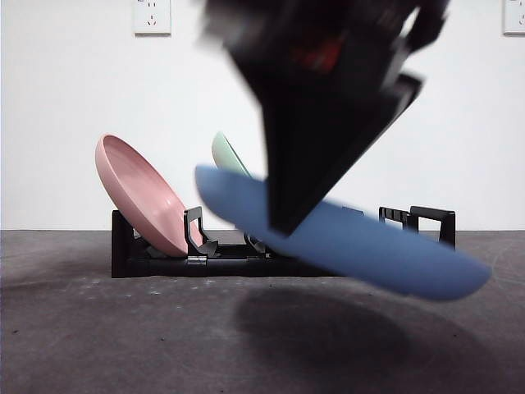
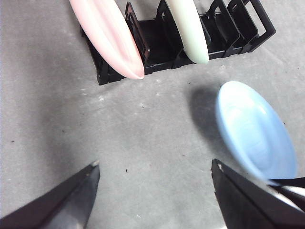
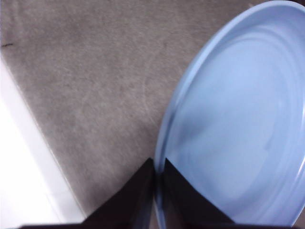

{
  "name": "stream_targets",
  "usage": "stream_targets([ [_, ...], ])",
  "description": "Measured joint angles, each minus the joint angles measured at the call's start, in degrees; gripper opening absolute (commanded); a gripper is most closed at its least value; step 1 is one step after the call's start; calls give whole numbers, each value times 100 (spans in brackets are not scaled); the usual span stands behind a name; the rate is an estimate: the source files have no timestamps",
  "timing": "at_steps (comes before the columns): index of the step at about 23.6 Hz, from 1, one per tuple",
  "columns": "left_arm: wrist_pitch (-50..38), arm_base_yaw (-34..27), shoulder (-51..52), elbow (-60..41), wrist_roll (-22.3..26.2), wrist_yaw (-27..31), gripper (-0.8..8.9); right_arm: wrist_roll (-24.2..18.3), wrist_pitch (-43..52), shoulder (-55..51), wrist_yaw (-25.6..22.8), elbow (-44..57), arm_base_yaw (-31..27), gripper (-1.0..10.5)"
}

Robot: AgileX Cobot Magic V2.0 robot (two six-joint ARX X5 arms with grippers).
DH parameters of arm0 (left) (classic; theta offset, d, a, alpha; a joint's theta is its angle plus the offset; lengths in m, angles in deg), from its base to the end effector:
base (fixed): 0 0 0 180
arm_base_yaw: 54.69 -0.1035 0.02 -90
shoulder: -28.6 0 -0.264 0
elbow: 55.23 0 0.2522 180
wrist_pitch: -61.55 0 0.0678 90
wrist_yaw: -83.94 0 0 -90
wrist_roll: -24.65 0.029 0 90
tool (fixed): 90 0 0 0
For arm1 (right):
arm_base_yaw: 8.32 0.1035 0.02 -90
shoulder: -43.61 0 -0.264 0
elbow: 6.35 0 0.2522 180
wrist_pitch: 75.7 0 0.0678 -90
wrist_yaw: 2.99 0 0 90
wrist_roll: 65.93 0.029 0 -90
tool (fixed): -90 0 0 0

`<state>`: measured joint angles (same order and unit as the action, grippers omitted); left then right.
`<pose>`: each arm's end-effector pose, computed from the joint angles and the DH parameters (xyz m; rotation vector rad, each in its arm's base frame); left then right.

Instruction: Place the plate

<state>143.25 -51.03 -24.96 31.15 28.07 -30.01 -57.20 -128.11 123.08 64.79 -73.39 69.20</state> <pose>0.1361 -0.0205 0.3815 -0.0966 0.8332 -0.4769 0.0665 0.2498 0.2231 -0.7611 0.8099 0.7882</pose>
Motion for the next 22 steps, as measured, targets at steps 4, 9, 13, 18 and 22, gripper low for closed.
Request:
stream_targets([
  [4,0,0,0,0,0,0,376,-271,387,496,2,0,2,17],
  [9,0,0,0,0,0,0,376,-605,778,1036,-7,0,2,17],
  [13,0,0,0,0,0,0,376,-876,1106,1355,-184,0,-9,17],
  [18,0,0,0,0,0,0,376,-1200,1335,1646,-190,0,-144,17],
  [22,0,0,0,0,0,0,376,-1346,1368,1777,-179,-2,-286,122],
])
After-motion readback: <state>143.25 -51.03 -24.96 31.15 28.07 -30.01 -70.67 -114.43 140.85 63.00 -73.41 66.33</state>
